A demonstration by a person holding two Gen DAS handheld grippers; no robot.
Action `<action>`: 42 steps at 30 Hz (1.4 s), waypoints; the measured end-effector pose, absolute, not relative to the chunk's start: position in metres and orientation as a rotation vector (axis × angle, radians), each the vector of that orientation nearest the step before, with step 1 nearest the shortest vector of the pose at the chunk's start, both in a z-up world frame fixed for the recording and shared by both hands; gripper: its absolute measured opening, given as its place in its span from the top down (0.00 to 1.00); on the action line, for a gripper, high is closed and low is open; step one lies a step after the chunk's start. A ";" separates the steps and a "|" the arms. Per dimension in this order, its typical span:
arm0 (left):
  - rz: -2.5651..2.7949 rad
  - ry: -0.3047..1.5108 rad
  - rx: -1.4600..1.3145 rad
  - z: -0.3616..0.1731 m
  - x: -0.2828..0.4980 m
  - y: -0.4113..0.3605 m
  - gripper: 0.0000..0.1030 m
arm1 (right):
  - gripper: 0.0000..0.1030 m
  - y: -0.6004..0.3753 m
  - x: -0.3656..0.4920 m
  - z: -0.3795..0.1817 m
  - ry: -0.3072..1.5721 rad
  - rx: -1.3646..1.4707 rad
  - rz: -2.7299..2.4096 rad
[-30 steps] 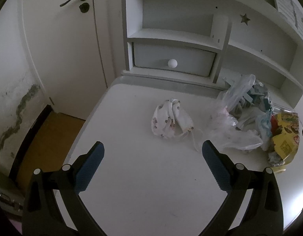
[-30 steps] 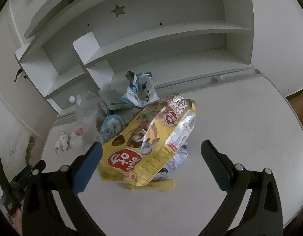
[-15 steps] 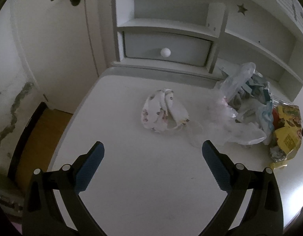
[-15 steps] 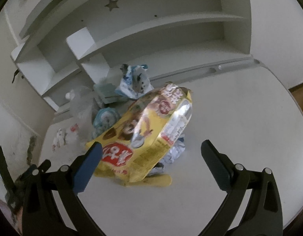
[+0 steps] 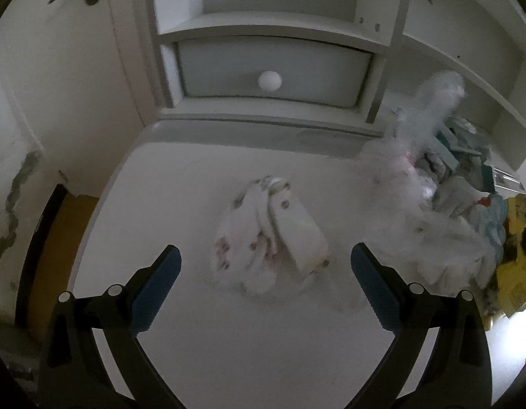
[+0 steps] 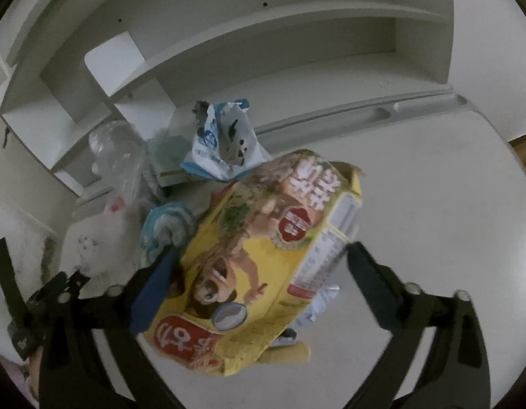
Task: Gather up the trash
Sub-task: 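Grasp the white tissue with the left gripper while the right grasps the yellow snack bag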
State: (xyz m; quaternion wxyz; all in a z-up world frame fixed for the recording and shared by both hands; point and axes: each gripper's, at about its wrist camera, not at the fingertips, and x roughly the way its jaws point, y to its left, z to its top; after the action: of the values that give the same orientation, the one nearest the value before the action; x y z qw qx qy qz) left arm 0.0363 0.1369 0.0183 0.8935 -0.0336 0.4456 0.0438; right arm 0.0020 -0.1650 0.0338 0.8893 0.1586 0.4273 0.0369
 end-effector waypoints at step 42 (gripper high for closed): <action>-0.072 0.843 -0.191 0.048 -0.009 0.107 0.89 | 0.35 -0.277 -0.016 0.013 0.967 0.173 0.008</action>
State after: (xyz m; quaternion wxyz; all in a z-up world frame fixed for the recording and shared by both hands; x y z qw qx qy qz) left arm -0.0089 0.1074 0.0484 0.9074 -0.0926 0.4085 -0.0351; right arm -0.0163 -0.2766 0.0125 0.8818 0.0831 0.4642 0.0036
